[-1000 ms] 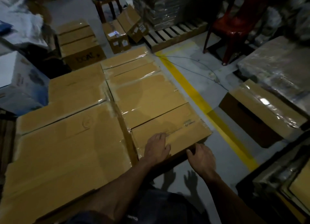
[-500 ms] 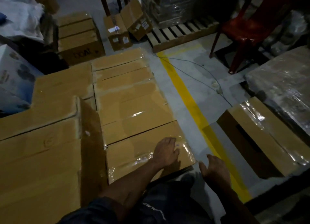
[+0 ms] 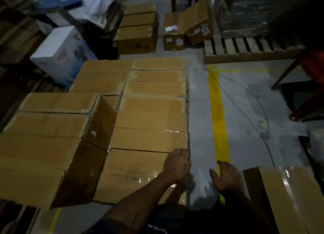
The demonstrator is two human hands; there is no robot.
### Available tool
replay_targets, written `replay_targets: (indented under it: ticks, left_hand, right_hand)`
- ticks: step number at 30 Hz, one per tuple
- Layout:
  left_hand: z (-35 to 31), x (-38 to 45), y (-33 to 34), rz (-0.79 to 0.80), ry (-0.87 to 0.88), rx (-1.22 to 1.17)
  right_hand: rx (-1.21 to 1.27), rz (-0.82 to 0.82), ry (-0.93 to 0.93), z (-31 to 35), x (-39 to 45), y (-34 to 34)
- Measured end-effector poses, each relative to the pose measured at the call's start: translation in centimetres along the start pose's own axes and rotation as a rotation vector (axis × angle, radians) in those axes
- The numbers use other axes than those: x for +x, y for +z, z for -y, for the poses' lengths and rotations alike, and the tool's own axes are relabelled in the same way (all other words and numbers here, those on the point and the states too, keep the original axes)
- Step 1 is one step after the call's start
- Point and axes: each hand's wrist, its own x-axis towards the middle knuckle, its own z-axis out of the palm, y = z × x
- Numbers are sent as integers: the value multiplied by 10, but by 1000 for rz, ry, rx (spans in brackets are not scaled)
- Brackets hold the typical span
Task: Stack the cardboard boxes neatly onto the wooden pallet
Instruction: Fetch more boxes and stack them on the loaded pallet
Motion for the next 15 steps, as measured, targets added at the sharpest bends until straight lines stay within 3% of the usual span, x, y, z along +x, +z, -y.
replay_targets:
  ticks: [8, 15]
  left_hand:
    - [-80, 37, 7, -118, -391, -141]
    - [-143, 87, -10, -153, -498, -151]
  right_hand:
    - [-117, 184, -344, -43, 102, -63]
    - [-202, 251, -460, -67, 183, -131]
